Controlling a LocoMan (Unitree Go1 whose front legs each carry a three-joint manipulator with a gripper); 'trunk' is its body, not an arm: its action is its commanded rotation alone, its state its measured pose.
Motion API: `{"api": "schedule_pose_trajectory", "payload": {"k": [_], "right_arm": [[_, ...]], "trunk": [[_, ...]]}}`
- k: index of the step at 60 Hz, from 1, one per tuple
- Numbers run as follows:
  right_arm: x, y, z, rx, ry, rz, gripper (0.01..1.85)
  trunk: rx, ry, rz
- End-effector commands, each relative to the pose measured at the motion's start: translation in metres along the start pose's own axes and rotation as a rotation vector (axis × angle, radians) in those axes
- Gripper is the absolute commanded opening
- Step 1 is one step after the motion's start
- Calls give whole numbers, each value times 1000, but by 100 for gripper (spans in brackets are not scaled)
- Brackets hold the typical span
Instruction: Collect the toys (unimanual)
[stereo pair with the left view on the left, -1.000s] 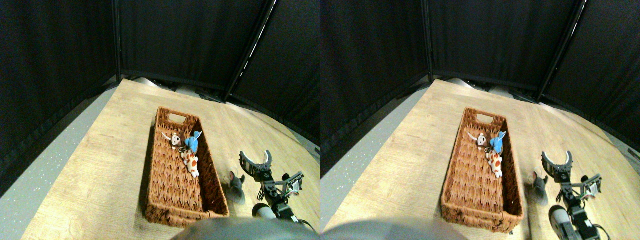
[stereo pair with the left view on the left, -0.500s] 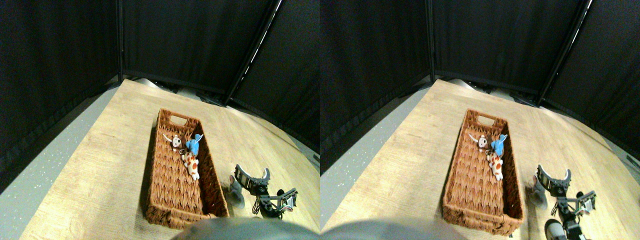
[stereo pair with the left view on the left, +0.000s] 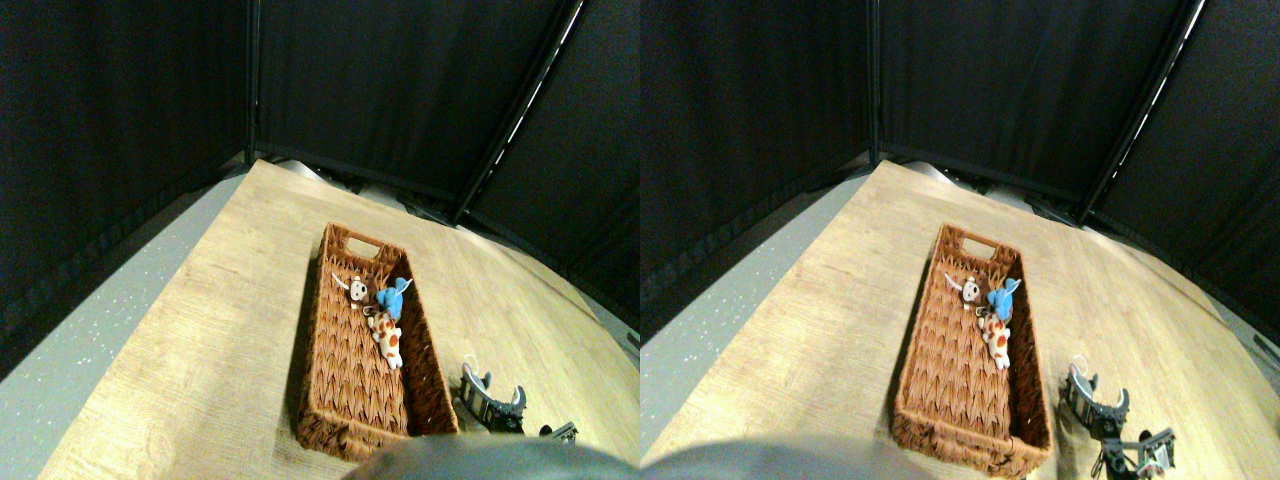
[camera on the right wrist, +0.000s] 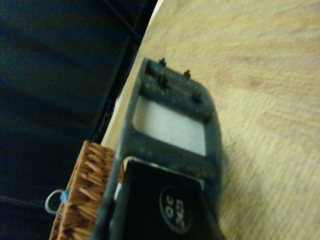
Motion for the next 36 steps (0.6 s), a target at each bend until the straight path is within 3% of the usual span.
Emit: {"api": "schedule_pose_trajectory", "payload": {"k": [1, 20, 36], "right_arm": [[1, -3, 1, 9, -21, 22, 79], [22, -20, 2, 29, -17, -58, 76], [31, -21, -3, 35, -31, -61, 68]], "trunk": [[-8, 23, 21], [-2, 30, 20], [2, 32, 18]]}}
